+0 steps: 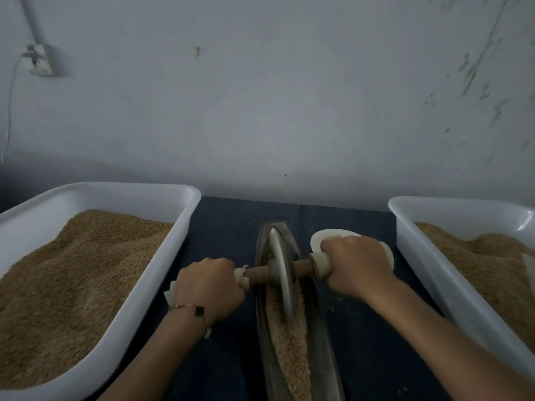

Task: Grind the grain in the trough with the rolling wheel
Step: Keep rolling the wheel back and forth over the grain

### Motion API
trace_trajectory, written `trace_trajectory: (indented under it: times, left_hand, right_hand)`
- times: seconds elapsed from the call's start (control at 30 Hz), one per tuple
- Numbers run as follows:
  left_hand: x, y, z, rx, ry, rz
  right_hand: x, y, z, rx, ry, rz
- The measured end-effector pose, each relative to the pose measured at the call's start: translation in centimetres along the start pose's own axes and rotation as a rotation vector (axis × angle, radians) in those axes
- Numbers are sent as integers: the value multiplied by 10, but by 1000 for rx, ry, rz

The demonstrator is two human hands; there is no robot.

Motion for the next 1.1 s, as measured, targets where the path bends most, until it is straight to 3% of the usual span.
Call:
trace_trajectory:
  times: [0.13, 0.2, 0.33, 0.4, 0.47, 0.53, 0.67, 0.9, 1.0, 1.1]
  left_hand:
    - [27, -8, -46, 286, 325, 121]
    - [39, -9, -72, 412, 446, 185]
    - [32, -6, -88, 496, 451, 246]
    - [26, -5, -78, 456, 460, 183]
    - [24, -3, -59, 316, 434, 112]
    - [25, -5, -35, 176, 327, 160]
    - [22, -10, 13, 93, 200, 213]
    - [34, -16, 49, -89, 176, 305]
    - [38, -20, 44, -43, 190, 309]
    - [29, -12, 10, 131, 227, 272]
  right_hand:
    - [-11, 12, -64, 332, 151, 150]
    - [-12, 18, -89, 366, 178, 206]
    - [-9, 11, -105, 377, 87, 101]
    - [-8, 6, -98, 369, 63, 71]
    - [-6, 4, -81, 310, 69, 96]
    - [-1, 7, -57, 176, 88, 64]
    - [12, 23, -10, -185, 67, 128]
    - [18, 42, 11, -442, 34, 313]
    - [17, 42, 3, -396, 58, 307]
    - [8, 30, -18, -27, 95, 127]
Point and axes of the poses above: each hand's wrist, its own z-axis towards the middle knuckle, its own y-axis out of the palm, x = y × z, the point moved 3 cm from there along z, towards the middle knuckle, and after that the axes turned 13 degrees about -z, right-handed, at the moved point
